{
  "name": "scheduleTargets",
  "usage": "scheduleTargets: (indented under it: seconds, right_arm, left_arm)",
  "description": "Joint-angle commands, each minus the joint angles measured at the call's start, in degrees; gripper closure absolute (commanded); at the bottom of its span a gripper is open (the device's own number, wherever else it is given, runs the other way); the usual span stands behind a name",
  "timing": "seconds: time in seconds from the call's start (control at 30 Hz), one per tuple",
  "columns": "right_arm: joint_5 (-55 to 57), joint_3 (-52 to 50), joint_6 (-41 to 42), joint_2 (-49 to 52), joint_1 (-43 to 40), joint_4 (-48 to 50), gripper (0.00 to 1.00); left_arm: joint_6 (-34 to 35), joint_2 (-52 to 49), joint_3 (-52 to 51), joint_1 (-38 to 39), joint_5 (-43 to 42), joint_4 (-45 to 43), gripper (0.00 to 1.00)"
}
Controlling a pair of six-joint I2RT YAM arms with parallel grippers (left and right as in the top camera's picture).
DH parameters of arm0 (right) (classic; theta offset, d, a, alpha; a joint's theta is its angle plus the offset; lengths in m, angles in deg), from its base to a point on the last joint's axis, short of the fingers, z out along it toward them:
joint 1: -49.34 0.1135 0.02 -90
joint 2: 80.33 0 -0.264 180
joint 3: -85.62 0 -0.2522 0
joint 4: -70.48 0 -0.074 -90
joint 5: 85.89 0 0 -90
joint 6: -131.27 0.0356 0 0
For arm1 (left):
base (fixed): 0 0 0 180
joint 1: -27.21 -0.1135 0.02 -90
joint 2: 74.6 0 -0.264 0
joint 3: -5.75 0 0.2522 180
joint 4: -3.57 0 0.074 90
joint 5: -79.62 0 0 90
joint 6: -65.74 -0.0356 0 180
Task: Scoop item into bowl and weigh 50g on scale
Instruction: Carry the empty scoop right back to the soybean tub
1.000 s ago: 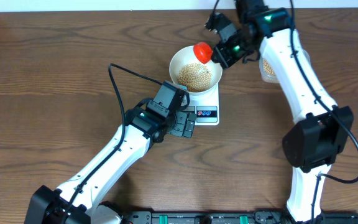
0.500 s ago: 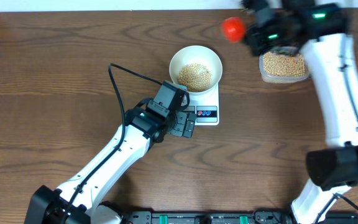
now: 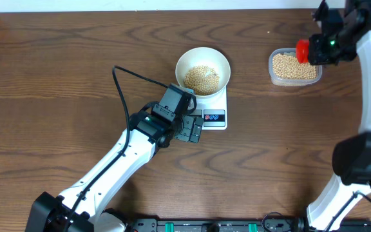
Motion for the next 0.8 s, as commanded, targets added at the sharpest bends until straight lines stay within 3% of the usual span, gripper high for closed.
scheduleTargets:
  seconds: [0.0, 0.37, 0.77]
  right_arm:
    - [6.3, -1.5, 2.3, 3.8, 0.0, -0.2, 0.99]
    - [6.3, -1.6, 2.5, 10.3, 0.1, 2.5, 0.99]
    - [-7.0, -2.7, 2.5, 11.6, 0.3, 7.0, 0.99]
  left_arm:
    - [-0.3, 0.4, -0.4, -0.2, 0.7, 0.0, 0.00]
    - [-0.3, 0.4, -0.4, -0.2, 0.7, 0.0, 0.00]
    - [-0.3, 0.4, -0.4, -0.2, 0.7, 0.0, 0.00]
